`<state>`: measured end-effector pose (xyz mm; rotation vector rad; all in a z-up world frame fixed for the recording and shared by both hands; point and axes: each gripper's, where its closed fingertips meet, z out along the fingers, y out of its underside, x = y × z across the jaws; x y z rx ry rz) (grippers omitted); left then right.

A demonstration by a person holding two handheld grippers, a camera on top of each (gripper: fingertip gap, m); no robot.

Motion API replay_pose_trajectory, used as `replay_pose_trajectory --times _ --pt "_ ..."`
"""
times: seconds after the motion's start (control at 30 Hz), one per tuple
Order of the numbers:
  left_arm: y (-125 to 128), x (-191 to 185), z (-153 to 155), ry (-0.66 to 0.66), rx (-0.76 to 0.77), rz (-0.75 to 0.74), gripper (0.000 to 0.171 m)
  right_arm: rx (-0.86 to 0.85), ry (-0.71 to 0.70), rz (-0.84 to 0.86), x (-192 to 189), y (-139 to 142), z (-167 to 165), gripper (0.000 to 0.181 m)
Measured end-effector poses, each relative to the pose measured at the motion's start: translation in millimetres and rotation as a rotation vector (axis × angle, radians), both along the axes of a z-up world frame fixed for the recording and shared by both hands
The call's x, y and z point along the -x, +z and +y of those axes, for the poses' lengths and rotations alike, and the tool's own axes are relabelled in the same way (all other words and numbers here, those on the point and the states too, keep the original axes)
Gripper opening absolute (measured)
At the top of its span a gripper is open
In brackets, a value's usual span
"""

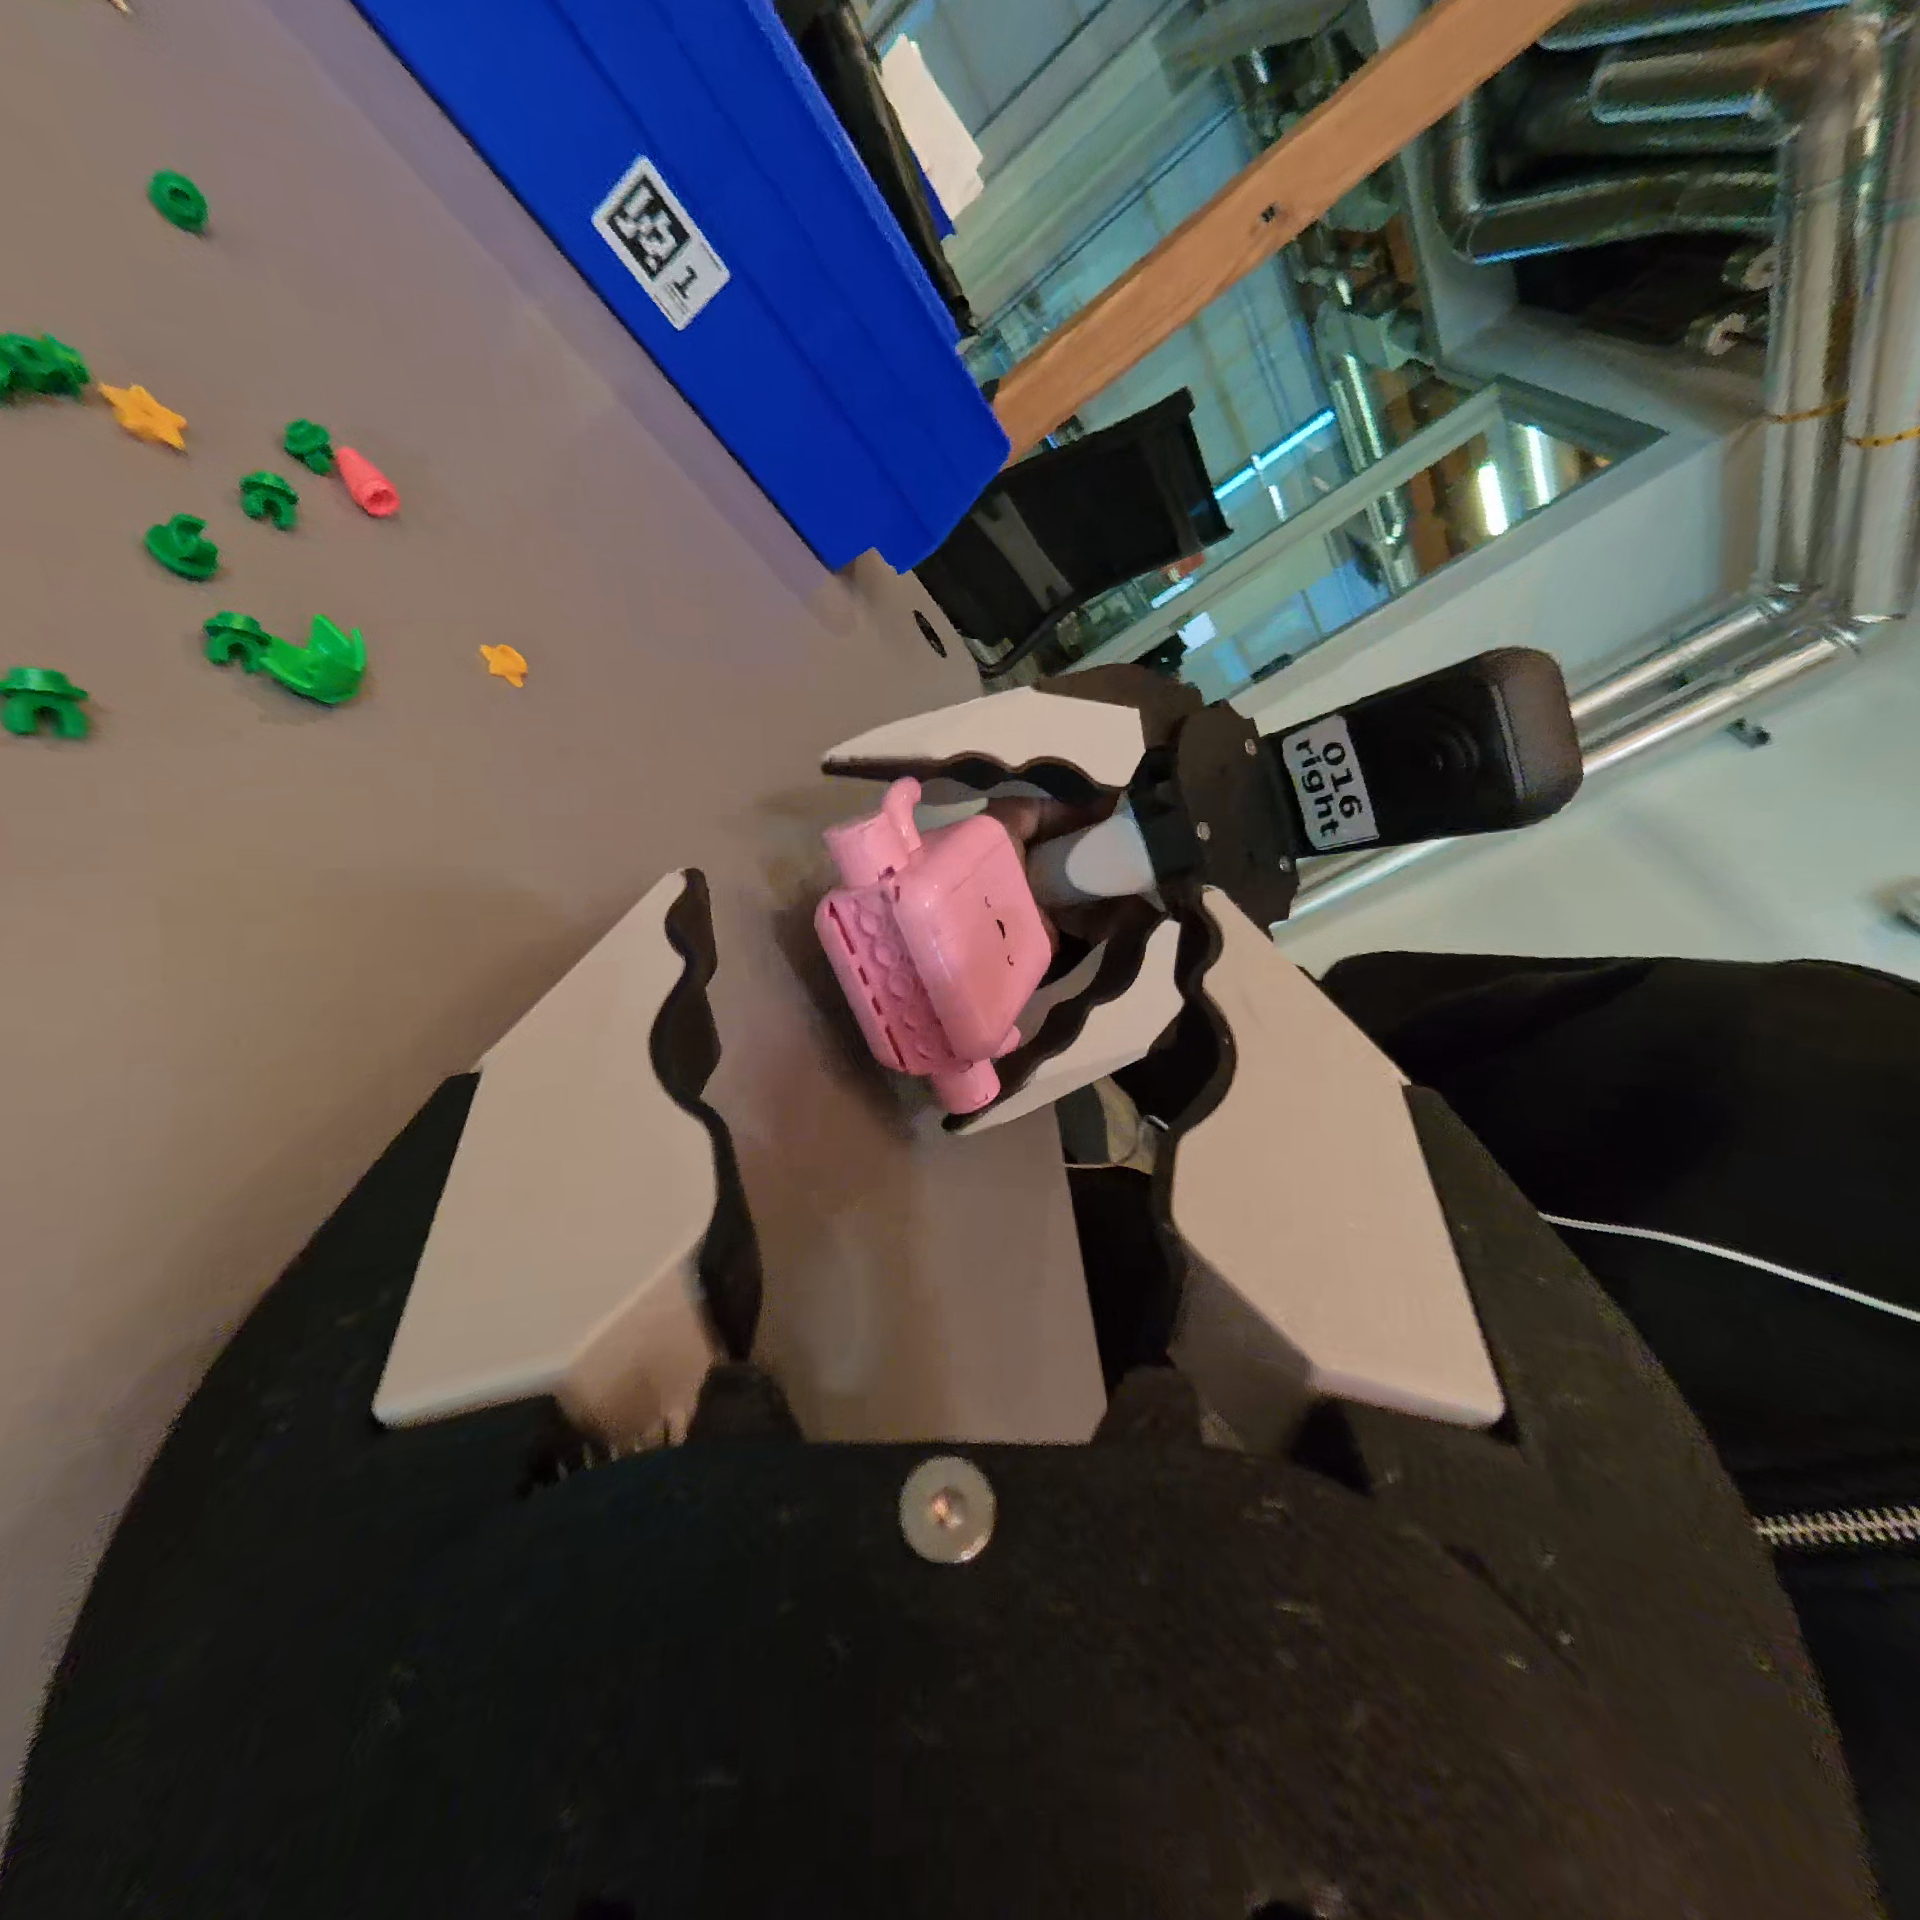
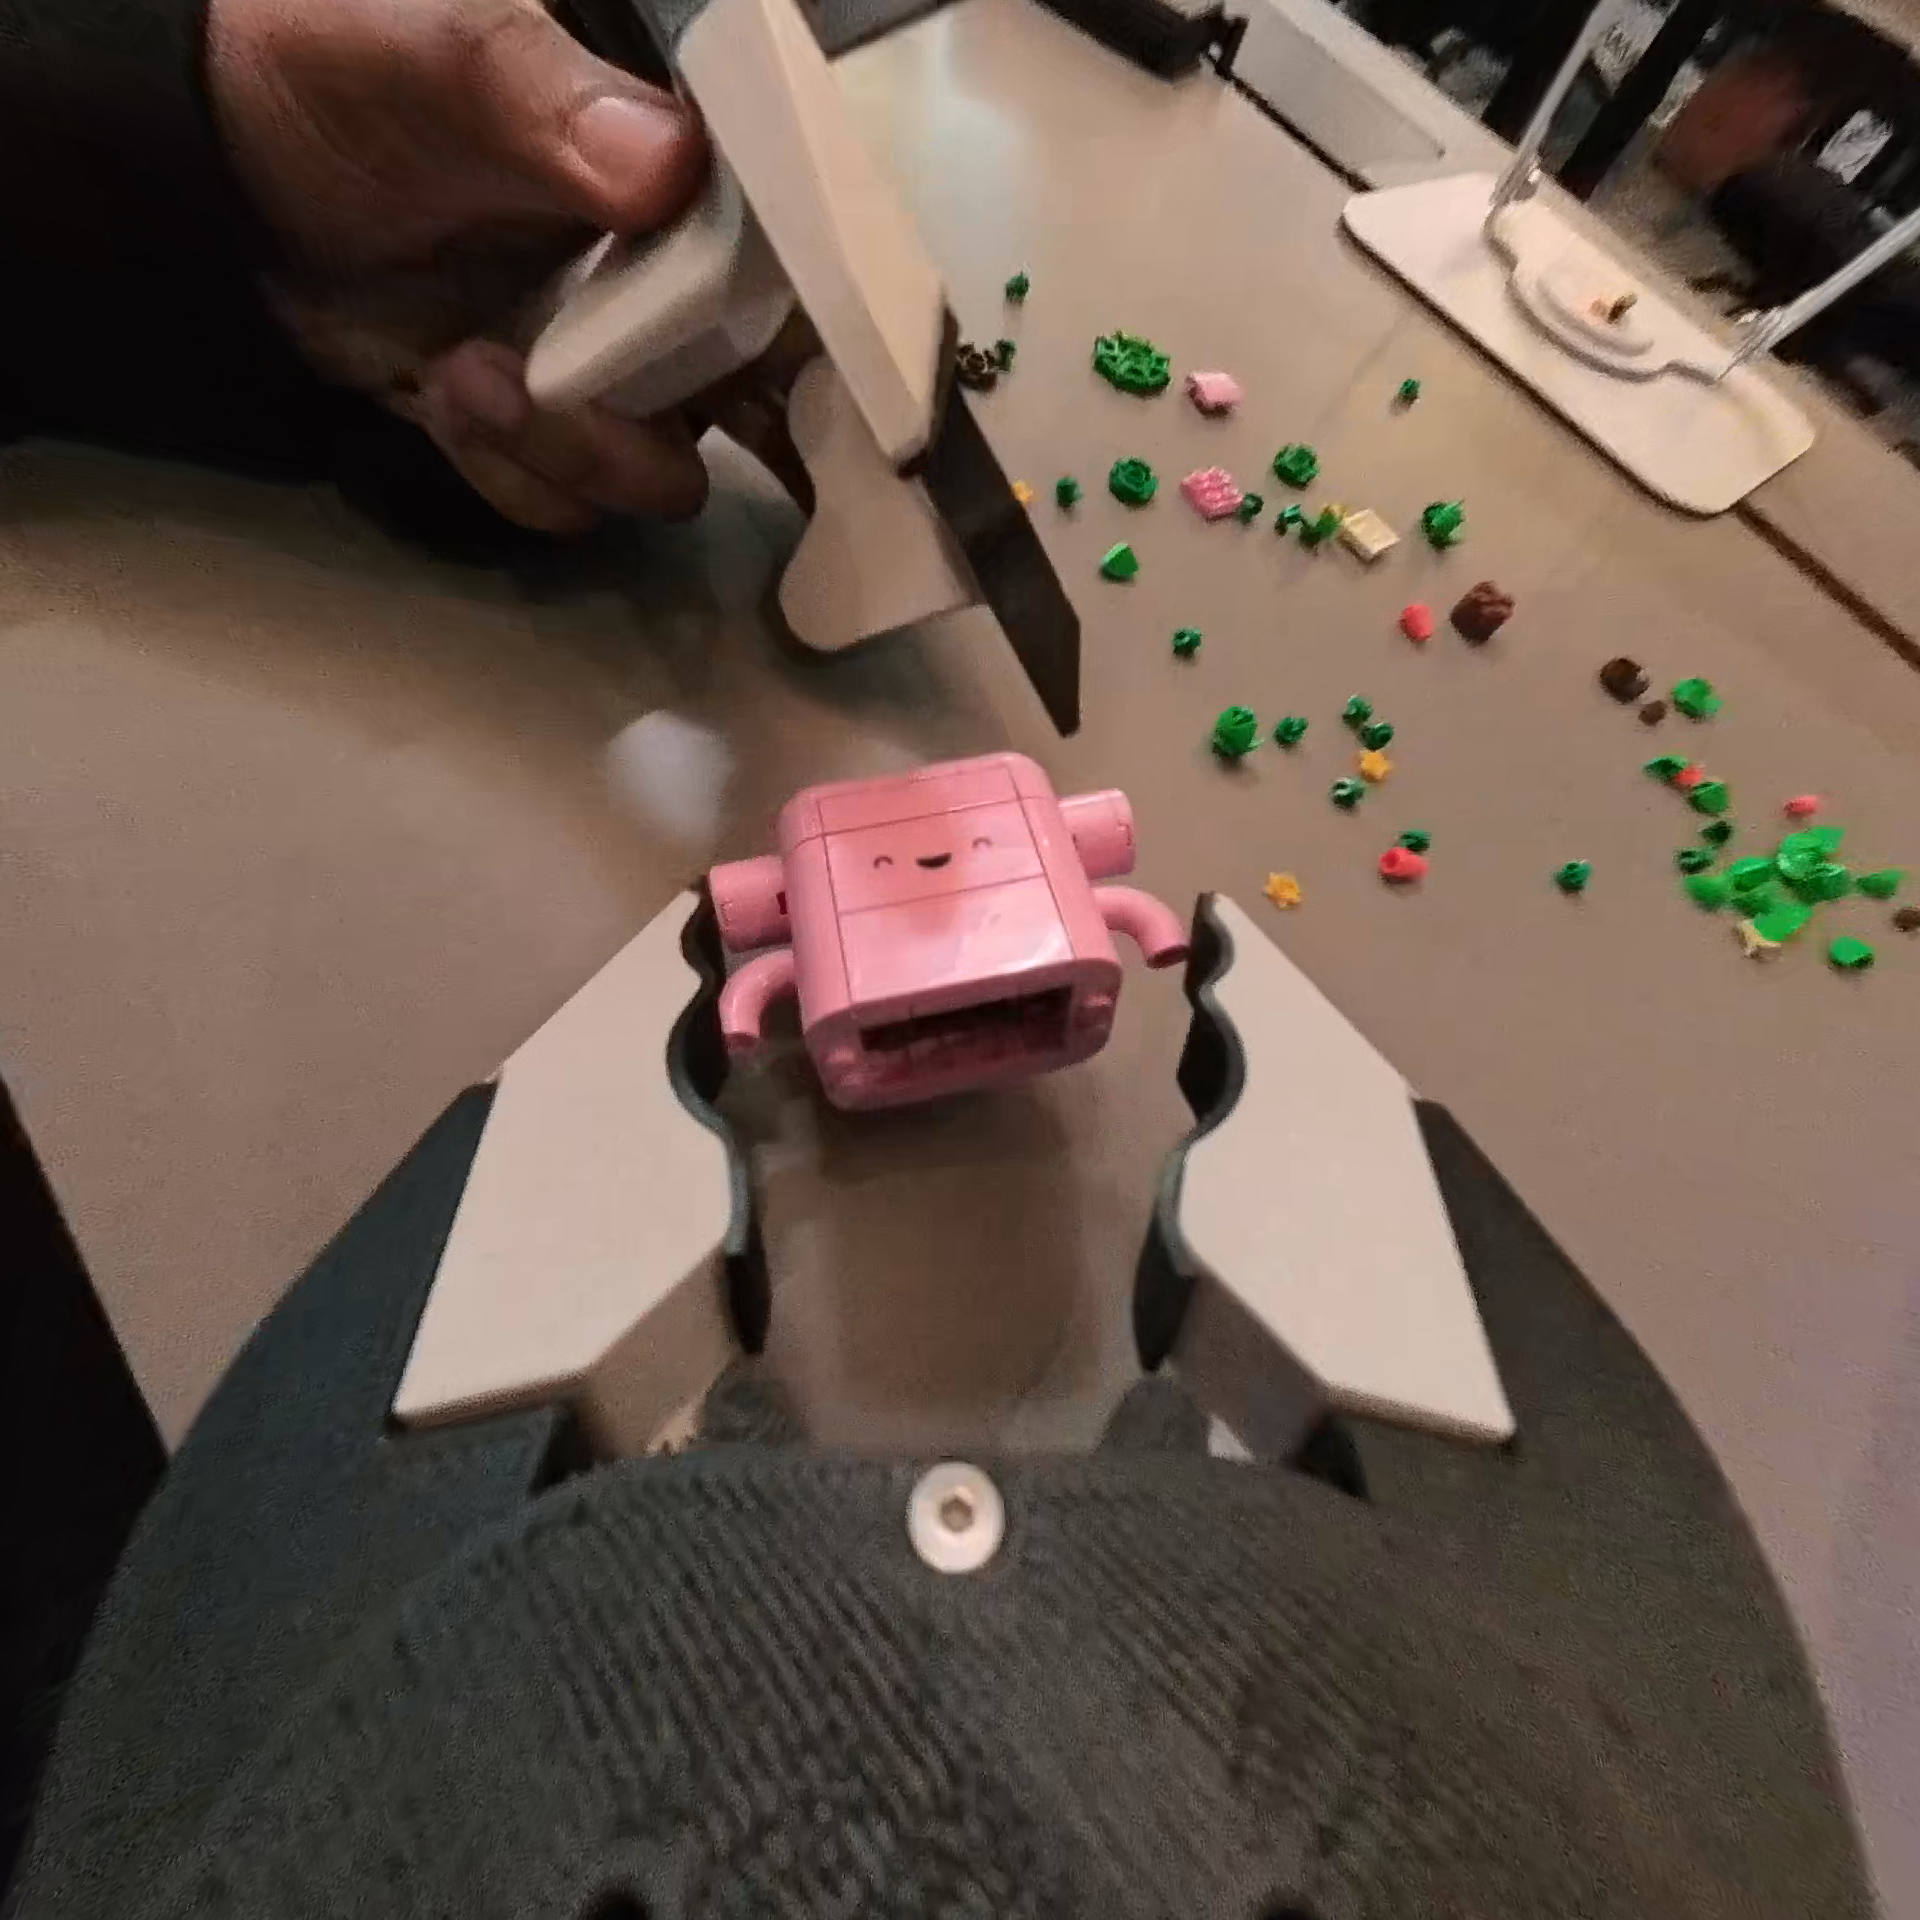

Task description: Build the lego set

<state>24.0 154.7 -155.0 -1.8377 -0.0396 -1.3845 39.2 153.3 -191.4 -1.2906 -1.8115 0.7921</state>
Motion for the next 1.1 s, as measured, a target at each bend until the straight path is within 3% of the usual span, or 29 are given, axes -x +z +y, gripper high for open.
replay_pose_trajectory --times 0.2,0.27,0.33,0.4,0.47,0.6,0.77,0.97,1.1 --pt "-8 -28 -10 -0.126 0.044 0.013 0.086 -0.211 0.035 0.191 6 33 -10 0.089" --pt "2 -39 -18 -0.195 0.004 -0.037 0.068 -0.298 0.068 0.267 7 47 -19 0.089" --pt "22 -47 -28 -0.264 -0.078 -0.133 0.037 -0.375 0.074 0.310 9 55 -23 0.089" --pt "27 -45 -26 -0.229 -0.141 -0.082 0.037 -0.396 0.061 0.338 10 60 -23 0.089" --pt "33 -40 -24 -0.169 -0.245 0.032 0.037 -0.325 0.046 0.381 9 71 -23 0.083" --pt "57 -27 -26 -0.029 -0.499 0.235 0.037 0.065 0.037 0.543 -4 113 -21 0.081" --pt "67 -33 -35 -0.022 -0.640 0.350 0.038 0.429 0.154 0.511 -11 127 -29 0.072" --pt "68 -45 -42 -0.072 -0.679 0.361 0.038 0.477 0.216 0.427 -8 116 -43 0.061" --pt "65 -49 -44 -0.094 -0.685 0.378 0.038 0.494 0.248 0.417 -8 115 -48 0.040"
